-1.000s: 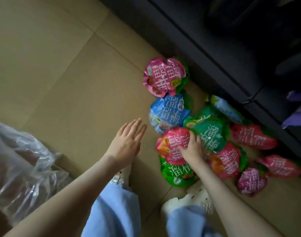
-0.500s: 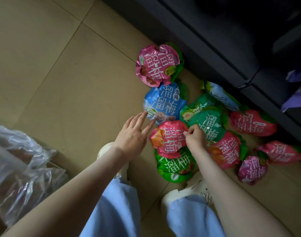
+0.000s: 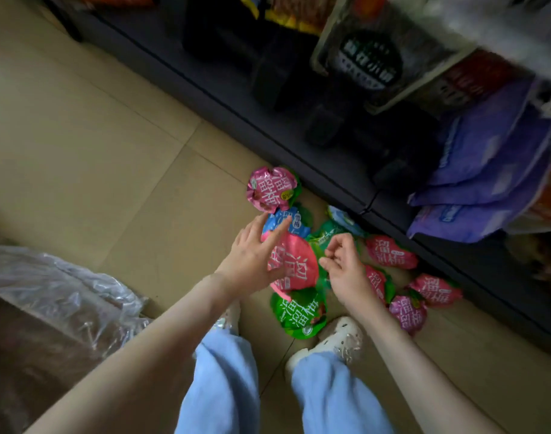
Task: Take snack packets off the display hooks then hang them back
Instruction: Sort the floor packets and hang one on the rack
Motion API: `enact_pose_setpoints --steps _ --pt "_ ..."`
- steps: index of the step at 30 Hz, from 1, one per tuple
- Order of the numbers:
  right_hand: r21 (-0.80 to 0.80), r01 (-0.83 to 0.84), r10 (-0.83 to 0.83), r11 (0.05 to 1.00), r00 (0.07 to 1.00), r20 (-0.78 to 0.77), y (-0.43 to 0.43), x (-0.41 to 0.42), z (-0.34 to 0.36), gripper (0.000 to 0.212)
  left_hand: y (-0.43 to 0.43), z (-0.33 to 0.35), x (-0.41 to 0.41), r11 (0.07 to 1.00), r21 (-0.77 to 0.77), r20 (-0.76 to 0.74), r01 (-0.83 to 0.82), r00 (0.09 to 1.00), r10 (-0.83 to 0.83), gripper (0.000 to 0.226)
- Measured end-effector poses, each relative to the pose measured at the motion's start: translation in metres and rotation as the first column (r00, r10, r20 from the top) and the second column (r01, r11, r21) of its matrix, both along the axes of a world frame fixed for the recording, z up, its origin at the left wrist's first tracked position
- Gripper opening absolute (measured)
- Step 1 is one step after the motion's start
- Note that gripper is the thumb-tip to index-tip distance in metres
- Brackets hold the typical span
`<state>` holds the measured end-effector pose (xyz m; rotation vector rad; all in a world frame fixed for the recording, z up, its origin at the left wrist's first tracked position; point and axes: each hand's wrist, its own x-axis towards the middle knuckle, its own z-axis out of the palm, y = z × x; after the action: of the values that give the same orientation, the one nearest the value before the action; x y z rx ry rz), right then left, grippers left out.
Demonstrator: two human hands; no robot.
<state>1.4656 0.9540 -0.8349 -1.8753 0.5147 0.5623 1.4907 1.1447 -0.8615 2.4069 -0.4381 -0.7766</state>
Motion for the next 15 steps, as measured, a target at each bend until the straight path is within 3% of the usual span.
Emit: enact_pose_setpoints --steps 4,7,10,15 --pt "0.074 -0.089 0.082 0.993 0.993 0.089 0.009 0.041 0.151 0.038 0.005 0.144 0.052 0.988 -0.057 0.187 0.144 0.974 -0.131 0.079" --pt "0.049 -0.116 0.104 0.992 0.975 0.196 0.018 0.068 0.262 0.039 0.009 0.265 0.092 0.985 -0.119 0.032 0.124 0.992 -0.121 0.048" --pt "0.054 -0.091 0.071 0.994 0.952 0.297 0.023 0.084 0.358 0.036 0.015 0.368 0.113 0.953 -0.298 -0.079 -0.063 0.996 0.041 0.014" --pt "0.0 0.006 -0.006 1.0 0.939 0.343 0.026 0.092 0.469 0.016 0.016 0.489 0.128 0.912 -0.385 -0.049 -0.14 0.99 0.132 0.024"
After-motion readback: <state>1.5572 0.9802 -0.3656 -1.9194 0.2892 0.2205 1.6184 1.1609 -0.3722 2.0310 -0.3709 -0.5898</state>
